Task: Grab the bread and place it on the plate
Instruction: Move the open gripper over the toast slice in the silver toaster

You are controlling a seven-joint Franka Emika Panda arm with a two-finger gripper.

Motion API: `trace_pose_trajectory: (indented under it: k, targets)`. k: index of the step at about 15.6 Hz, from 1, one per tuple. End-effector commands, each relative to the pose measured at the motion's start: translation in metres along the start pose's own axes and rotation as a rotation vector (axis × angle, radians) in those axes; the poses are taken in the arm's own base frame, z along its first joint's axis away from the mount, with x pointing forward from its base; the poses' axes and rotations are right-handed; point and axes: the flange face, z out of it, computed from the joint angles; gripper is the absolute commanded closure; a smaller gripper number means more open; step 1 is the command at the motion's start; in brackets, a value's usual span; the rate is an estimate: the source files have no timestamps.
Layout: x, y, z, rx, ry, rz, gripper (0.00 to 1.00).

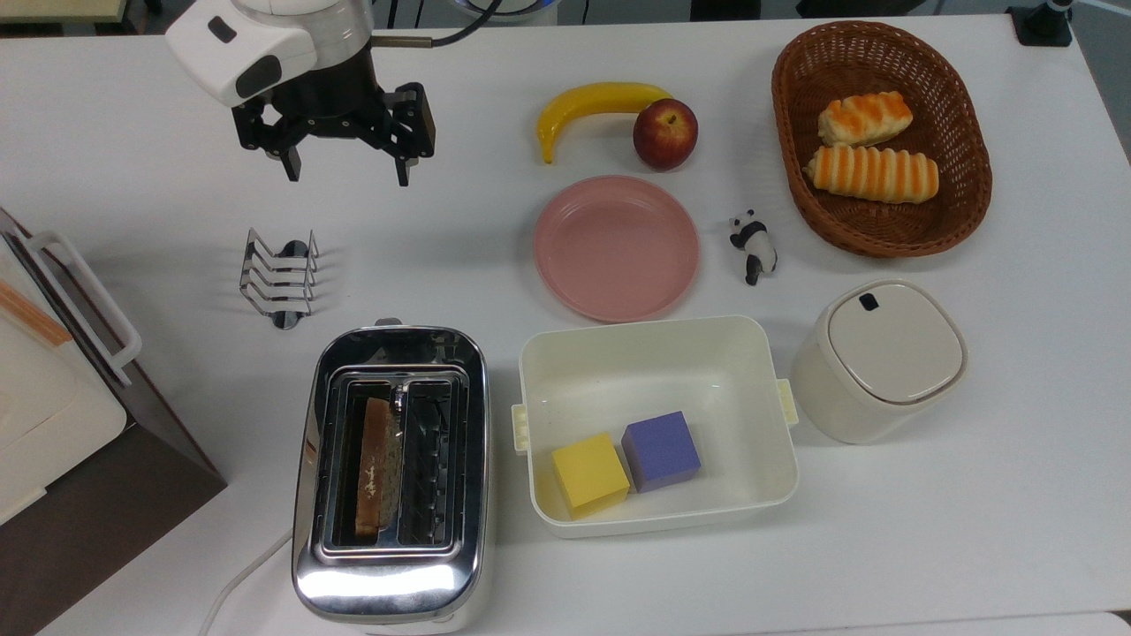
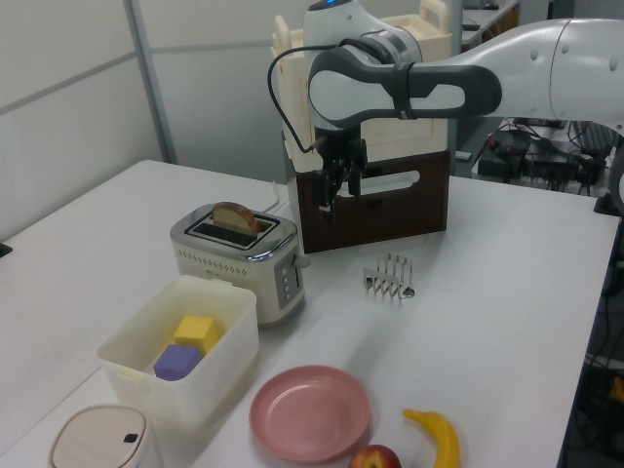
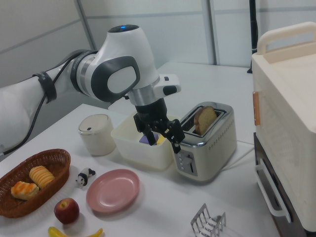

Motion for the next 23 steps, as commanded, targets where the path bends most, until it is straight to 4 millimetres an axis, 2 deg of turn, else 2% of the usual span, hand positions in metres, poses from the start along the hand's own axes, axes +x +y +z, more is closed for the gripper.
trace_pose_trajectory:
  k: [1, 6, 10, 15, 20, 21, 23]
  targets:
    - [-0.001, -0.003, 0.008, 0.010, -0.013, -0.005, 0.00]
    - [0.020, -0.005, 0.003, 0.025, 0.154, 0.035, 0.00]
    - [0.047, -0.007, 0.014, 0.026, 0.312, 0.164, 0.00]
    - [0.069, -0.012, 0.028, 0.038, 0.461, 0.264, 0.00]
    - [0.083, -0.016, 0.045, 0.057, 0.542, 0.351, 0.00]
    - [0.085, -0.017, 0.042, 0.062, 0.574, 0.360, 0.00]
    - [0.090, -0.027, 0.049, 0.077, 0.600, 0.354, 0.00]
